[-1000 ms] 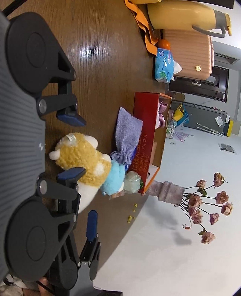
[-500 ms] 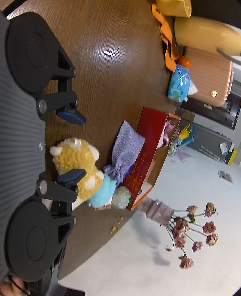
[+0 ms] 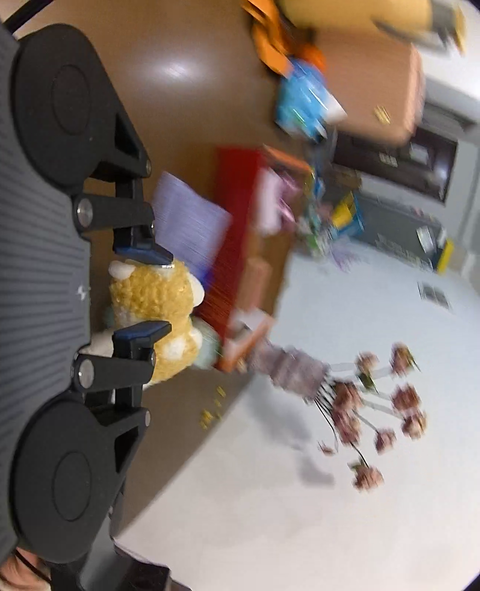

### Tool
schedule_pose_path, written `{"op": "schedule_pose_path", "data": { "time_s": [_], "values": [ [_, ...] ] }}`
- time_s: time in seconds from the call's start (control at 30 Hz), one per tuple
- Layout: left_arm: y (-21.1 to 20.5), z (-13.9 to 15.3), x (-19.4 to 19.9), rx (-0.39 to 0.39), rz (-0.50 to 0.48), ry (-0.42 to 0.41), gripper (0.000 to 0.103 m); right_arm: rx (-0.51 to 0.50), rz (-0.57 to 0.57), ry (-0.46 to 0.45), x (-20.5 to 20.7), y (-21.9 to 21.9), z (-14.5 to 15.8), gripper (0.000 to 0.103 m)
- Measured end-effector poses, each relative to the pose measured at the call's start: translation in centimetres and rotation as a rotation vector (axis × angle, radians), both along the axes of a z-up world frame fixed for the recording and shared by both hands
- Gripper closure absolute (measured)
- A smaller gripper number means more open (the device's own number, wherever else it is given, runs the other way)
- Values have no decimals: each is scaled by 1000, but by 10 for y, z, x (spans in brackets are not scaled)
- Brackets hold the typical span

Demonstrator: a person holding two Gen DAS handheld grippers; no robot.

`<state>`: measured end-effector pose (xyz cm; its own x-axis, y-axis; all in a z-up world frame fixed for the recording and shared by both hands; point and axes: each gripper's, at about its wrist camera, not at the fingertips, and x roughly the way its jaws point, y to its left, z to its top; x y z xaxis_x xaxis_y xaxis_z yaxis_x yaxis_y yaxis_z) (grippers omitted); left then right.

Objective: Organize soft objects
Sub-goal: 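Close the left gripper on the yellow-and-white plush toy and lift it, then carry the plush toy with the left gripper into the box and release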

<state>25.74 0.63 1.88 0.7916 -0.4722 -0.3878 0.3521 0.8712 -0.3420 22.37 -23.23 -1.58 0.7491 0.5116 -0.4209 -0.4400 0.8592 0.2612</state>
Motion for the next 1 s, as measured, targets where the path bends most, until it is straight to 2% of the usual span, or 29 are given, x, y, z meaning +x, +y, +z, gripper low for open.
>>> {"op": "schedule_pose_path", "data": {
  "time_s": [0.13, 0.2, 0.27, 0.37, 0.43, 0.47, 0.5, 0.6, 0.67, 0.73, 0.83, 0.93, 1.0],
  "values": [
    [-29, 30, 82, 15, -82, -20, 70, -31, -66, -57, 52, -23, 34, 64],
    [-45, 34, 130, 19, -110, 3, 70, -40, -103, -41, 89, -36, 44, 65],
    [-60, 29, 183, 11, -122, 65, 70, -16, -153, 33, 138, -52, 49, 65],
    [-83, 10, 247, 47, -134, 138, 70, 4, -218, 171, 206, -68, 43, 66],
    [-97, -9, 287, 68, -128, 227, 69, 35, -253, 238, 245, -76, 34, 66],
    [-101, -17, 301, 76, -141, 270, 70, 48, -271, 251, 257, -77, 32, 71],
    [-106, -25, 312, 90, -153, 294, 70, 25, -298, 259, 267, -75, 32, 88],
    [-109, -35, 315, 145, -101, 234, 69, -225, -327, 183, 283, -44, 30, 87],
    [-106, -38, 309, 161, -107, 204, 68, -322, -305, 143, 285, -27, 22, 87],
    [-100, -38, 302, 175, -106, 189, 68, -361, -313, 91, 281, -19, 20, 87],
    [-88, -26, 293, 204, -70, 147, 65, -358, -329, 78, 279, -23, 28, 86],
    [-74, -1, 287, 210, -37, 125, 56, -334, -336, 71, 275, -33, 49, 84],
    [-64, 16, 276, 215, -7, 98, 53, -324, -342, 53, 267, -36, 65, 74]
  ]
}}
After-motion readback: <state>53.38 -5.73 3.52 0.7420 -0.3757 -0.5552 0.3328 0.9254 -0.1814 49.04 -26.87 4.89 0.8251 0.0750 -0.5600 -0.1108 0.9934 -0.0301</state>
